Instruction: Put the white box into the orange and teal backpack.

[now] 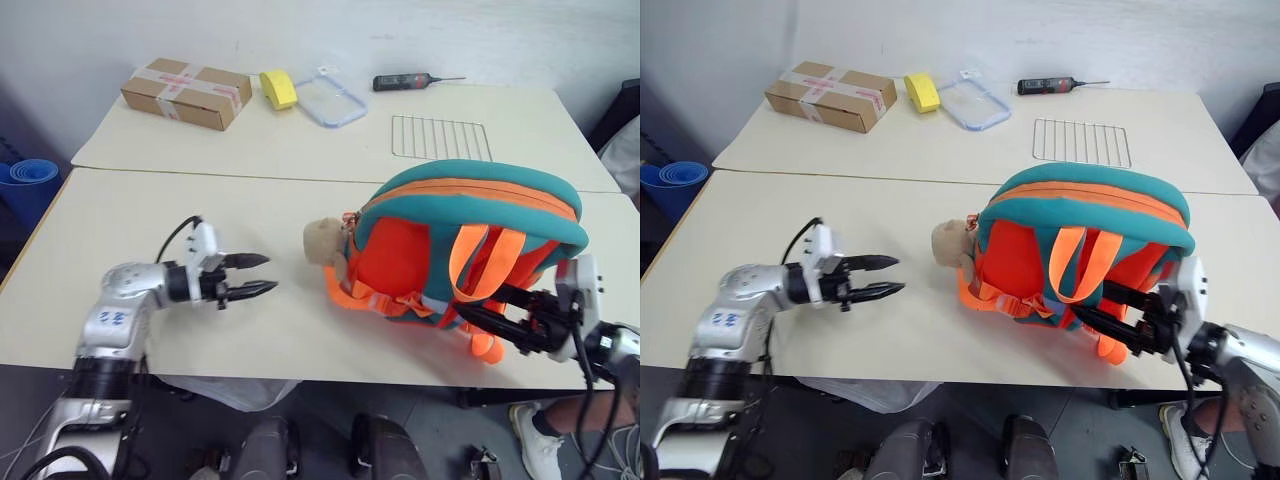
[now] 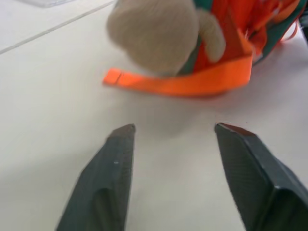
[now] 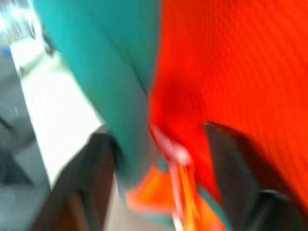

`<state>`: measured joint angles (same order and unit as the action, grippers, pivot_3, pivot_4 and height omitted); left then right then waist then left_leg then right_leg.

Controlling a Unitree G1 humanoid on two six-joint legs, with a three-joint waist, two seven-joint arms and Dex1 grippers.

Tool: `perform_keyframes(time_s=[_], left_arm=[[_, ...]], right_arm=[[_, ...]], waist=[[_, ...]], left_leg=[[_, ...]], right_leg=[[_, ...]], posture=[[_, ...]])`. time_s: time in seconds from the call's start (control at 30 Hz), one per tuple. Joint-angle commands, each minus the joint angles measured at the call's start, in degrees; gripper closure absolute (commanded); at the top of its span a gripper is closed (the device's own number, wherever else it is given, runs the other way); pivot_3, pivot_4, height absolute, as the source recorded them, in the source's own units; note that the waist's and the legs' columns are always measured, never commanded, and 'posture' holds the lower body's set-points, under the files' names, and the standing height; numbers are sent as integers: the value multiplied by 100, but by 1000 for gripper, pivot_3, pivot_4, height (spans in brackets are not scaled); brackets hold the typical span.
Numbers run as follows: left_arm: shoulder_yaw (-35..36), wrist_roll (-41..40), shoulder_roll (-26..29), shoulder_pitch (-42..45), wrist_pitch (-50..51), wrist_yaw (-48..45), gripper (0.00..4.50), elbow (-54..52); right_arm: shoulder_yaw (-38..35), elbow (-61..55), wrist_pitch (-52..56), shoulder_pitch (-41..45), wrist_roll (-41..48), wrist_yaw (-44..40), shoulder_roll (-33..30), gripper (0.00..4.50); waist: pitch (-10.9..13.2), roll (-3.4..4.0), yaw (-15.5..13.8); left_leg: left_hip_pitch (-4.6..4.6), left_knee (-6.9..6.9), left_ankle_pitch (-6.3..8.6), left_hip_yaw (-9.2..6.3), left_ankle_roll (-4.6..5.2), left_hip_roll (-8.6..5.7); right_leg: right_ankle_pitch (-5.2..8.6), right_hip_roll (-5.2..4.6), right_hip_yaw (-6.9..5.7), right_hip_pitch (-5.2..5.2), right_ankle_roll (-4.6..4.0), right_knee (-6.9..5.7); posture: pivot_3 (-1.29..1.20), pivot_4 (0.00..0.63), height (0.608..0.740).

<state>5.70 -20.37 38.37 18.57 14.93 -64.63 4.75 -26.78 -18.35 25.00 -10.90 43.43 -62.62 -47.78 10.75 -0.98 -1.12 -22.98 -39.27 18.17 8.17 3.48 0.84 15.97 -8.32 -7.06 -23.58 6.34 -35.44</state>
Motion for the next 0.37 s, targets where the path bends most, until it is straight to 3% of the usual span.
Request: perform_keyframes(time_s=[0.03,0.1,0.37], left_arm=[[482,-132,260,-602,-410,-80,492,-394],[733,-99,343,-1042,-801,-77,43,-597],[1211,8,469,-2171,-1193,274,43,-1326]], right_arm=[[-649,514,-1017,-411,-657,-655,-262,208],[-887,1174,-1888,-426,-1055,-838,-225,0],[-580,2814,-3324,129,-1711,-1449,-470,0]], waist=[[0,0,-15],[0,0,-15],[2,5,21]], left_leg=[[5,0,4,-1,1,0],[6,0,18,0,-1,1],[40,22,33,14,-34,8]], right_leg=[[0,-2,-1,5,0,2],[0,-10,0,11,1,38],[5,-19,27,21,-10,36]], posture=[[0,150,740],[0,150,740],[0,150,740]])
